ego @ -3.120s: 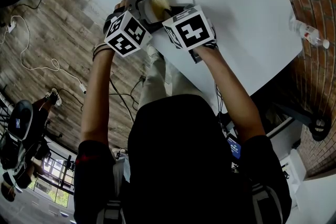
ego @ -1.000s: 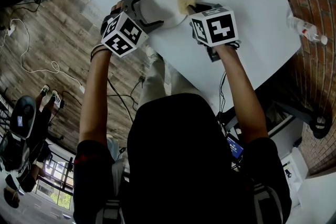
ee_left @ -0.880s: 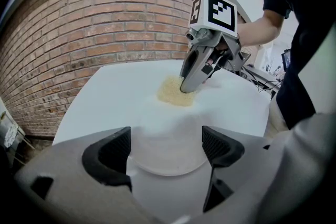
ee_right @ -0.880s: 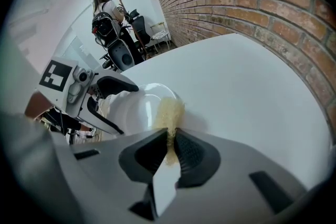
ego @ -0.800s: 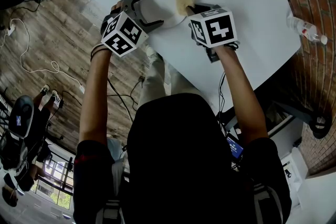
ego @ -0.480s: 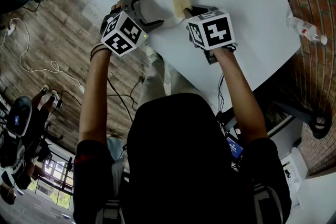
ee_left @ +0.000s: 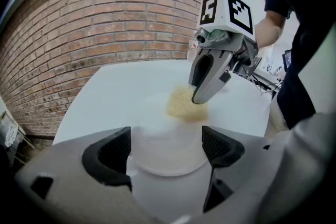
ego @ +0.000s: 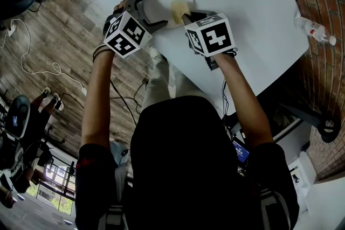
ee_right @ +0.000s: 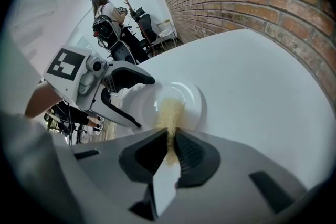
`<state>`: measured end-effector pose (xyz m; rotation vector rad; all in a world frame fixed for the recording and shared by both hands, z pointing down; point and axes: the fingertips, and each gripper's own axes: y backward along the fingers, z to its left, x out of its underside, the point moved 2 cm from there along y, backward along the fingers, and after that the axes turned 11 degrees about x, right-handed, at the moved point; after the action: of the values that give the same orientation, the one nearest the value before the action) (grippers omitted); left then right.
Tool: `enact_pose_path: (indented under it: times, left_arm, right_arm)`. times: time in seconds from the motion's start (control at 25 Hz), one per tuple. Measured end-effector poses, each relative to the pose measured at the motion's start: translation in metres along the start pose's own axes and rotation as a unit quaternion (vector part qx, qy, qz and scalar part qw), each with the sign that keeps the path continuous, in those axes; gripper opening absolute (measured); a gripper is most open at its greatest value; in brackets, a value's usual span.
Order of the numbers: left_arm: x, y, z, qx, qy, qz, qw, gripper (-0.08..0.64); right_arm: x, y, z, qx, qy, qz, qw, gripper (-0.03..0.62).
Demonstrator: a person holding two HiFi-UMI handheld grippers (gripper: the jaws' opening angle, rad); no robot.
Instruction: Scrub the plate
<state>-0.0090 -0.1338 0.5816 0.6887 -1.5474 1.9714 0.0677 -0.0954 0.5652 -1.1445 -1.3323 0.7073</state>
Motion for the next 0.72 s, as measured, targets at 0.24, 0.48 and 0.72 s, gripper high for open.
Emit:
enact_pose_path:
  times: [0.24,0.48,0.72]
  left_arm:
    - [0.000,-0.001,0.000,-0.001,0.000,0.000,1.0000,0.403]
    - [0.000,0.000,0.000,-0.001,0.000,0.000,1.0000,0.403]
    - [-0.001,0.000,0.001,-0.001,0.001,0.000,1.0000,0.403]
  right_arm:
    - [0.005,0.000,0.013,-0.012,0.004,0.002,1.000,0.040]
    - [0.006,-0.001,0.024,-0.015,0.021,0.002,1.000,0.040]
    - [0.006,-0.002,0.023,-0.022,0.015,0.005,1.000,0.040]
